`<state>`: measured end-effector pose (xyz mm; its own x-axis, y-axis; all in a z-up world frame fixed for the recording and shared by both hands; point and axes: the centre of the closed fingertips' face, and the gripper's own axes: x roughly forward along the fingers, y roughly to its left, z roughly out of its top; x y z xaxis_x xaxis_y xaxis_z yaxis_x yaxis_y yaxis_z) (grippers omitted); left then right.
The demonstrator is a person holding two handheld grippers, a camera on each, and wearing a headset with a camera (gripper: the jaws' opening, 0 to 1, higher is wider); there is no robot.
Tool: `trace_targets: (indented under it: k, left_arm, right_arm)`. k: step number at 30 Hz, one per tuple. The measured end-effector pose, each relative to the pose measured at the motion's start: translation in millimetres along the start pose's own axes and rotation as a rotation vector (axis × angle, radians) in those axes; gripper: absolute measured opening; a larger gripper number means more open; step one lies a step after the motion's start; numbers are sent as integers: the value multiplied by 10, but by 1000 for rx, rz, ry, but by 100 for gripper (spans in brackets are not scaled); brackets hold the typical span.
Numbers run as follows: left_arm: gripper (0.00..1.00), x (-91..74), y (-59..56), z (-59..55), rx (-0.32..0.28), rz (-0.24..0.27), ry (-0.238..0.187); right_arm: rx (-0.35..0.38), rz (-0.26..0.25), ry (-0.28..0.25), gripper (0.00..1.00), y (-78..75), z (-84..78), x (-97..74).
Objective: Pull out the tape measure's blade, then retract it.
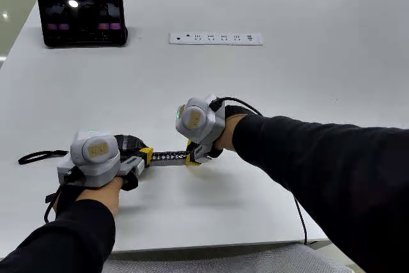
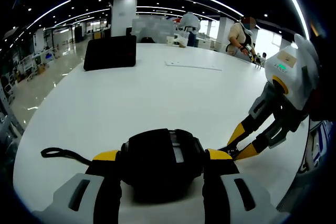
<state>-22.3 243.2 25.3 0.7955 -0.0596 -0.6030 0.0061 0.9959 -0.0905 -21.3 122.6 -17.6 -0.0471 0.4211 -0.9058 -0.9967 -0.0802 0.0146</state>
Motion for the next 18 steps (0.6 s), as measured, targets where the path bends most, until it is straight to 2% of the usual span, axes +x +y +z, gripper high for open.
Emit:
trace_targets:
  k: [18]
  left_arm:
    - [57,12,20,-3,-7,-3,6]
  right_arm:
    - [4,5,-20,12,8,89,31]
